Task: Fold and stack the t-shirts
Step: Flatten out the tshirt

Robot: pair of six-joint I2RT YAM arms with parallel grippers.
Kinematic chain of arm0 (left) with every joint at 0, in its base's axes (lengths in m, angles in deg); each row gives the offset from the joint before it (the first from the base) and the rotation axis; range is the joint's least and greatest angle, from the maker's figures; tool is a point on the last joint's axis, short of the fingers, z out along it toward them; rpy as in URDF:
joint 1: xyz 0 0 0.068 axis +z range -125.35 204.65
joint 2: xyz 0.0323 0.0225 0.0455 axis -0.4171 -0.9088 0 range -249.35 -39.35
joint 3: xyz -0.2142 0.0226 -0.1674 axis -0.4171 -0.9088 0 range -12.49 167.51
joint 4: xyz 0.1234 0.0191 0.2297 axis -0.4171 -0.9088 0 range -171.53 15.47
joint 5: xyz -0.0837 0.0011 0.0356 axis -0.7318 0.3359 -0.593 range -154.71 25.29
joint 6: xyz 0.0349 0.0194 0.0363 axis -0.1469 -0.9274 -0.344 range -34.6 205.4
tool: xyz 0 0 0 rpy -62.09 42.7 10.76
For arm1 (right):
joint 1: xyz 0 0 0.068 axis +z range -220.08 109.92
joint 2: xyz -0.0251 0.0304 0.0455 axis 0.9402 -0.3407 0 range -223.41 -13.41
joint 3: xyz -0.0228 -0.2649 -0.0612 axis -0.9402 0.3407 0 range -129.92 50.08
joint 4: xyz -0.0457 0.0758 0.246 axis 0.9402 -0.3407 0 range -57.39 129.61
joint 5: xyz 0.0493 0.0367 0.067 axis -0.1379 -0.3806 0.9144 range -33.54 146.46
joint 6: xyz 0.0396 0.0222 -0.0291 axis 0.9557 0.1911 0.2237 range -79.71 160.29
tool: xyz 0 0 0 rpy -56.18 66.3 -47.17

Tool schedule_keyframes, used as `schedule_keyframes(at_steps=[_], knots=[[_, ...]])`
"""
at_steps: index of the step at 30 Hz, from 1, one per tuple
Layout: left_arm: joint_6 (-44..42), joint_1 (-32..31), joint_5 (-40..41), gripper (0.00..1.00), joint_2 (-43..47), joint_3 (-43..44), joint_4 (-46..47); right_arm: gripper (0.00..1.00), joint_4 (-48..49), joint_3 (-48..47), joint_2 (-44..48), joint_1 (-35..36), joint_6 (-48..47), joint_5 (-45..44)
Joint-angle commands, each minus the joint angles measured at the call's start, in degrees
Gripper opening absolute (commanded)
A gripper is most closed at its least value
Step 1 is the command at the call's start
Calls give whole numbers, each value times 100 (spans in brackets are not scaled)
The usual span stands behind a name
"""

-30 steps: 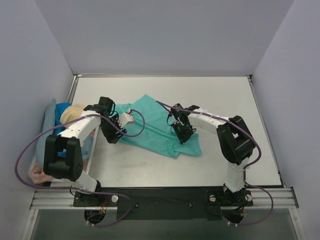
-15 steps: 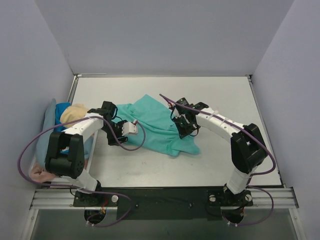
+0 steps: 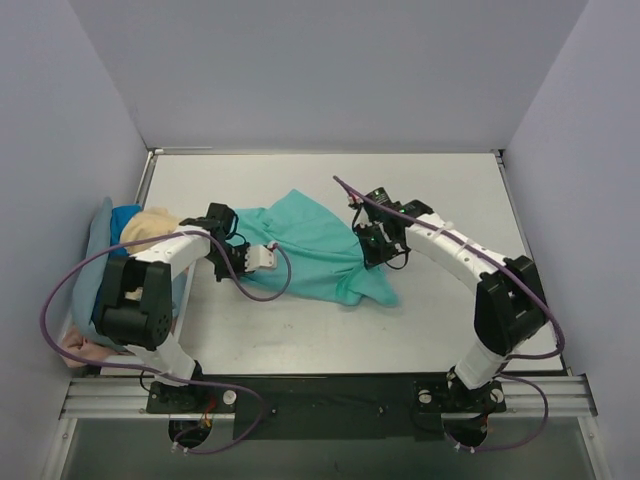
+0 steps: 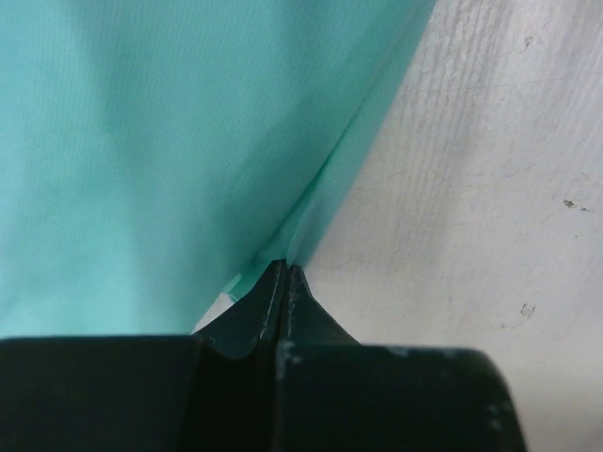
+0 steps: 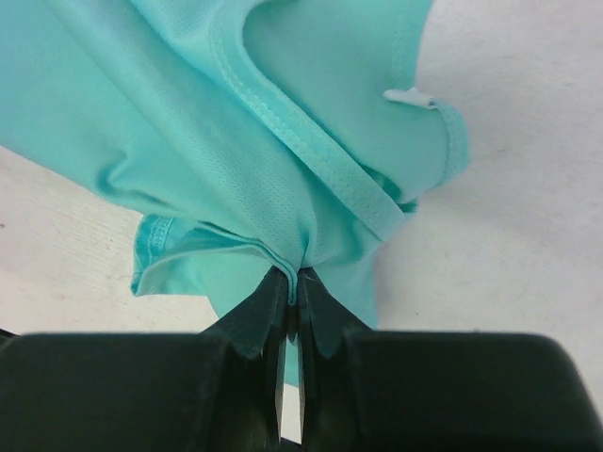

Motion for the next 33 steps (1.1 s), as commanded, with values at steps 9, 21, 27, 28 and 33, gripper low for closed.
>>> schedule_keyframes(at_steps=[9,21,27,28,33], knots=[[1780,212,-107,0,1042,2913,-1601,0,-585,-990,1845,-1229,116,241],[3143,195,-828,0,1727,3343,-1832,9,-1314,-546,2611,-882,-517,-234],[2880,159,-573,0,2325,899,-1217,30,-1247,1045,2698,877,-246,545],[2871,160,-582,0,2334,575,-1190,38,-1219,1351,2699,1097,-201,679],[2792,160,-328,0,2352,-121,-1023,47,-1887,1389,2321,2521,175,1331]])
